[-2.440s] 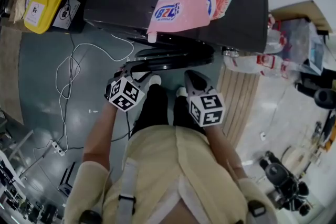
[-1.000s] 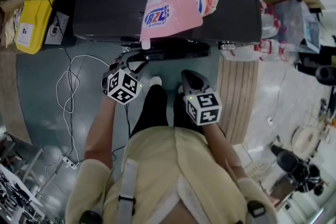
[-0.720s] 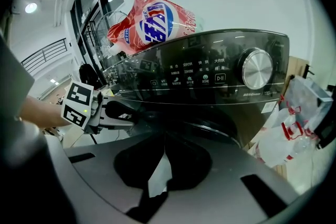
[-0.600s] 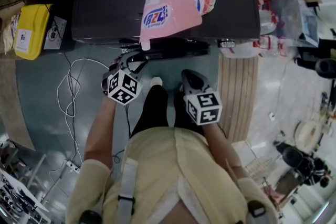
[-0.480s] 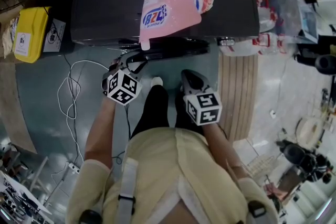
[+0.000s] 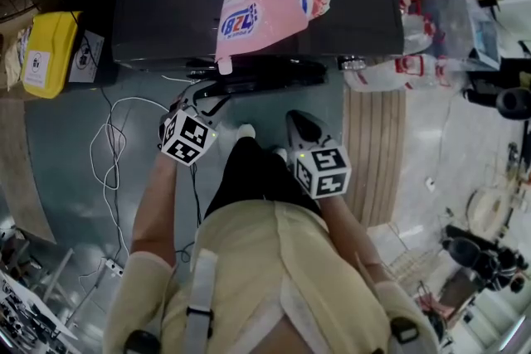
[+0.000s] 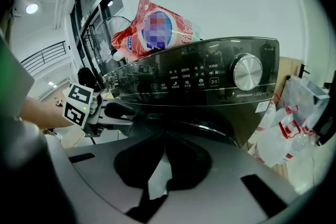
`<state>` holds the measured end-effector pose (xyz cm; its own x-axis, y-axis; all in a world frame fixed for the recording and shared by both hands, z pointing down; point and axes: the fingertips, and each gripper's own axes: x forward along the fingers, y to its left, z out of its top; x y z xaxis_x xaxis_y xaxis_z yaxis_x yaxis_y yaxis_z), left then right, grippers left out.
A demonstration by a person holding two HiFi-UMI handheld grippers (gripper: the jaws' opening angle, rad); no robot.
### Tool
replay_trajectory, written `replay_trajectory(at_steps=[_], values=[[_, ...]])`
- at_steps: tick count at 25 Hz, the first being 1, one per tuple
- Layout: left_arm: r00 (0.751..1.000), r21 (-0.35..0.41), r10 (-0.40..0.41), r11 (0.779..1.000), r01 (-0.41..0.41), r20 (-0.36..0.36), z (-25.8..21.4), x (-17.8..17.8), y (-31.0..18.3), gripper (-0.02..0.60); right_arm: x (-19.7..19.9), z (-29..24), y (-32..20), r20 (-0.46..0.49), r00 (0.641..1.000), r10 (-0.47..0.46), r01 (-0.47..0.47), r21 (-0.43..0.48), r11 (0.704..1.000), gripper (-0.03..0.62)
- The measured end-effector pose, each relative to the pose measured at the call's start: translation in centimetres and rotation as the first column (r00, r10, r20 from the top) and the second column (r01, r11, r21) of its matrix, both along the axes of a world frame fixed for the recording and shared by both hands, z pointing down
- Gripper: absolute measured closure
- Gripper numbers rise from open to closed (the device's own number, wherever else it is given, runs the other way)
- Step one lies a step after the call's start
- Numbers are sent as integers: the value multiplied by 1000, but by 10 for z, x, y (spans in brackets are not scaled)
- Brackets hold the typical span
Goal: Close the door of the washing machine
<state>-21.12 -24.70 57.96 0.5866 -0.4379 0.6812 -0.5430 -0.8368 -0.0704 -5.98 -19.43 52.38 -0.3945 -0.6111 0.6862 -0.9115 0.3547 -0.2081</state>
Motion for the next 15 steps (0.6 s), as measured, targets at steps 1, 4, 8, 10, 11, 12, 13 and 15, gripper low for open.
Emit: replay_trajectory(at_steps=[1,4,8,10,11,12,13,15], values=[[1000,-2,-8,1000,8,-11,-3,-1,1,420,1,-2,0,1,1000,-4,4,4,1000,588],[999,-9,-37,999,37,-13,-7,-5,5,420,6,-6,2,5,1000,-9,9,14,1000,588],[994,5,-104,995,105,-17,-19,-9,9,420,22,-8,8,9,1000,2,-2,15,1000,588],[988,15,-150,989,150,-33,-31,-8,10,420,31,-9,8,17,1000,15,-15,18,1000,588],[984,12,-172,985,173,-45,-35,-7,12,422,34,-11,8,20,1000,19,-20,23,1000,588],[979,6,-194,981,194,-57,-40,-6,14,422,36,-13,8,22,1000,20,-21,28,999,588],[974,1,-215,976,216,-68,-44,-5,16,422,37,-14,8,24,1000,18,-19,33,999,588],[961,-7,-260,966,260,-92,-54,-4,20,425,39,-18,8,29,1000,13,-14,42,999,588]])
